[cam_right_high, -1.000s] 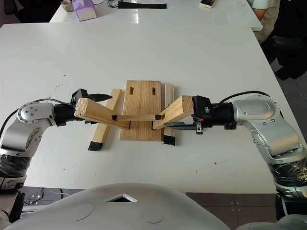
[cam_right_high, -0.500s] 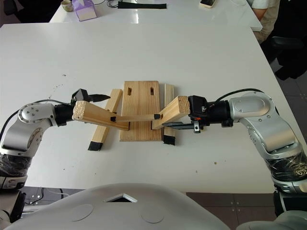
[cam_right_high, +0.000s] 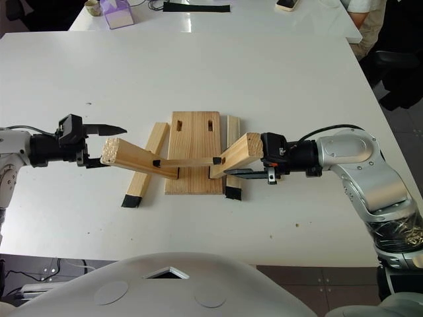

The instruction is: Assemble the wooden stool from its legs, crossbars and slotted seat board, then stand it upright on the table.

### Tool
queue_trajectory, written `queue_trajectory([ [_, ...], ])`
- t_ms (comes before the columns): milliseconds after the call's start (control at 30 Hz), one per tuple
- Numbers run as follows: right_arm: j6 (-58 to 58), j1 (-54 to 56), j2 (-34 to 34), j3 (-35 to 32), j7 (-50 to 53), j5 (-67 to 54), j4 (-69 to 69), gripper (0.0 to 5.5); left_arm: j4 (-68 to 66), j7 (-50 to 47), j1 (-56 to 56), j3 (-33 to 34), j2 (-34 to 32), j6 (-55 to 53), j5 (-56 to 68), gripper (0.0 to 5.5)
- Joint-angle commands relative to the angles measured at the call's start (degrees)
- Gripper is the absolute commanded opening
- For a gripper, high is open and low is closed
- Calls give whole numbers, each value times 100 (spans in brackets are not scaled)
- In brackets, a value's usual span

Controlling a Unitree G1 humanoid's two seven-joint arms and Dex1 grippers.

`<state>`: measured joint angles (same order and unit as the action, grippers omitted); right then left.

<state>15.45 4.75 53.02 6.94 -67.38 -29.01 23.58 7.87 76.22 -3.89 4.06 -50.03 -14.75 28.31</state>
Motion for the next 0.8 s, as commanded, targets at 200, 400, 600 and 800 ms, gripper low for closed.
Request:
queue_trajectory([
  [200, 252, -122, 66, 312, -65, 354, -239, 199, 982, -280, 191, -207, 295, -466, 432, 358],
  [400, 238, -34, 44, 426, -89, 412, -257, 199, 1034, -606, -58, -382, 543, -649, 404, 358],
  [600, 272, 135, -36, 589, -50, 439, -282, 199, 1122, -630, -96, -515, 594, -638, 345, 358],
  [800, 327, 333, -154, 772, -35, 483, -412, 199, 1192, -585, -190, -709, 616, -597, 309, 358],
])
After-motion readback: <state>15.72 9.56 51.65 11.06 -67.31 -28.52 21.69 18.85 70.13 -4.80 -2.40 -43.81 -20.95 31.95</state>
